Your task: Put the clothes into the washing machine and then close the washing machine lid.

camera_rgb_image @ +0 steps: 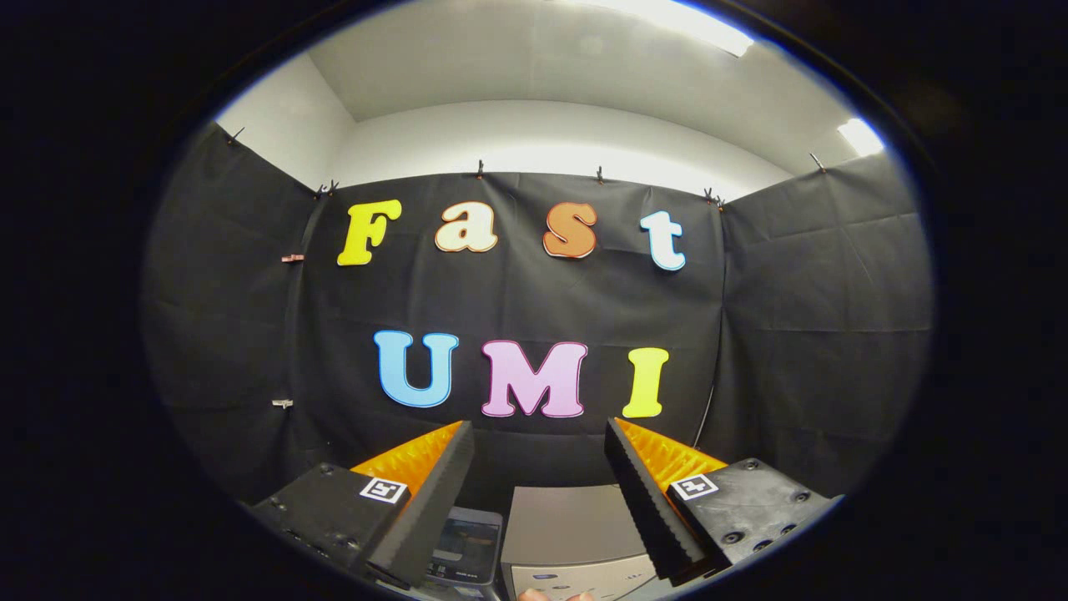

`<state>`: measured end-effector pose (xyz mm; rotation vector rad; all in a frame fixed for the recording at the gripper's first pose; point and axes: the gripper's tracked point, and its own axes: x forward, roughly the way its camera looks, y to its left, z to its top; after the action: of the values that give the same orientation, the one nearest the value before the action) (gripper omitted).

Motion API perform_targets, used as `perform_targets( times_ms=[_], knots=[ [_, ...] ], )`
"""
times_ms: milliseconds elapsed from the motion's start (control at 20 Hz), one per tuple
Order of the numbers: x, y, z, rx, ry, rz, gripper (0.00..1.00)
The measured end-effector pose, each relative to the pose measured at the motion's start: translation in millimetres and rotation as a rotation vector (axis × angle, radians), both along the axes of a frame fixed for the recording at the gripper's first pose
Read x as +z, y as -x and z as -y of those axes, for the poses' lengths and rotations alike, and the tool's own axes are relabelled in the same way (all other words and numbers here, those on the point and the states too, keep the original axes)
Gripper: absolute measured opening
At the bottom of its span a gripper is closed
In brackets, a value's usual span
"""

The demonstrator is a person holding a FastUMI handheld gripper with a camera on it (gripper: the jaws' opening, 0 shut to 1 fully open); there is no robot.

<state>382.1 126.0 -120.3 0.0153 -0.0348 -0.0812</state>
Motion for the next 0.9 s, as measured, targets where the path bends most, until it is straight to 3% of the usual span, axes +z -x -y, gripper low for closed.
perform_targets(
  times_ms=[900],
  knots=[
    [-9, 4, 1, 0.000, -0.002, -0.034, 1.00]
  ],
)
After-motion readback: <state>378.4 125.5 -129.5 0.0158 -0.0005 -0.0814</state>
